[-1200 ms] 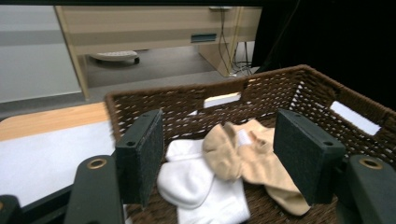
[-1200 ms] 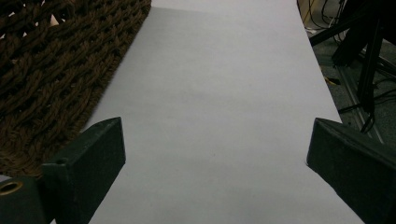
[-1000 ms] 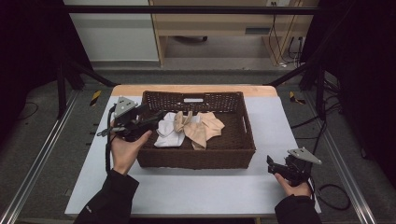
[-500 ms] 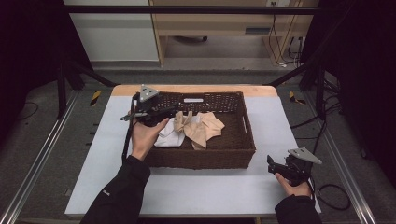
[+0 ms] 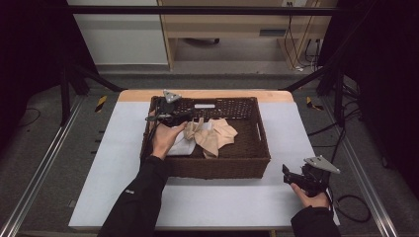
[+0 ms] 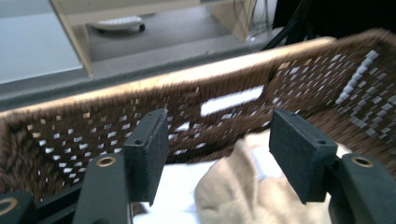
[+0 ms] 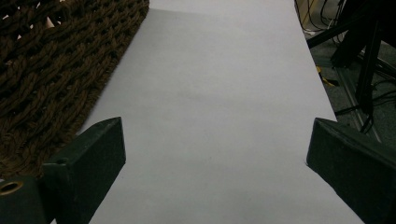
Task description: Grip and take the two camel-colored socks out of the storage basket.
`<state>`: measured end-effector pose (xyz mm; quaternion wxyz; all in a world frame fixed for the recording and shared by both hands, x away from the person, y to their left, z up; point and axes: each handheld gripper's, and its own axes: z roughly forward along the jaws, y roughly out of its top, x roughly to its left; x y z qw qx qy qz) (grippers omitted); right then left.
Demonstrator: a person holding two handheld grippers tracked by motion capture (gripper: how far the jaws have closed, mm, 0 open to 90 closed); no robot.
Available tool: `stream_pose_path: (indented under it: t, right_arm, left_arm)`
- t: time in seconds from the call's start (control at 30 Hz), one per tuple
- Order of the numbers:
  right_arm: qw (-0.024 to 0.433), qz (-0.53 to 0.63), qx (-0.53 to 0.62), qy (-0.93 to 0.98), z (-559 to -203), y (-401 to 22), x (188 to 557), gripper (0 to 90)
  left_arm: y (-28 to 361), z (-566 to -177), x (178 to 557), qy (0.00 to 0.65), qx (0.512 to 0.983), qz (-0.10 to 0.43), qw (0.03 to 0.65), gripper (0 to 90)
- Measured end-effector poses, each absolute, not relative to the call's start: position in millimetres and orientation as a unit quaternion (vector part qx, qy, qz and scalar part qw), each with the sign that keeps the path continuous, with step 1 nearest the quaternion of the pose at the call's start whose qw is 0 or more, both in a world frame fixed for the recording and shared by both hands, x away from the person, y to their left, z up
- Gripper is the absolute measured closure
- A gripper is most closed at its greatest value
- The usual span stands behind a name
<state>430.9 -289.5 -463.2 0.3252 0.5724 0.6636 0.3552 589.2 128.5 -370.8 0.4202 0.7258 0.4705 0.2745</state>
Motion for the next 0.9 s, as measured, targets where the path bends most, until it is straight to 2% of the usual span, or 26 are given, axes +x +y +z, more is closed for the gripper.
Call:
stream_pose_path:
  t: [0.17, 0.37, 0.6, 0.73, 0.9]
  right_arm:
    - [0.325, 0.348, 0.570, 0.670, -464, -288, 432, 5.1]
    - [0.324, 0.345, 0.571, 0.670, -465, -288, 432, 5.1]
    - [0.323, 0.343, 0.570, 0.673, -466, -287, 433, 5.1]
    - [0.323, 0.340, 0.568, 0.676, -467, -287, 434, 5.2]
    - [0.323, 0.342, 0.569, 0.675, -466, -287, 433, 5.2]
  left_arm:
    - [128, -392, 588, 0.472, 0.732, 0.270, 0.411, 37.1]
    - [125, -399, 587, 0.468, 0.741, 0.259, 0.406, 37.2]
    - [118, -411, 586, 0.450, 0.780, 0.243, 0.361, 38.1]
    - [116, -415, 586, 0.453, 0.791, 0.235, 0.337, 43.1]
    - [116, -416, 586, 0.464, 0.795, 0.223, 0.322, 55.7]
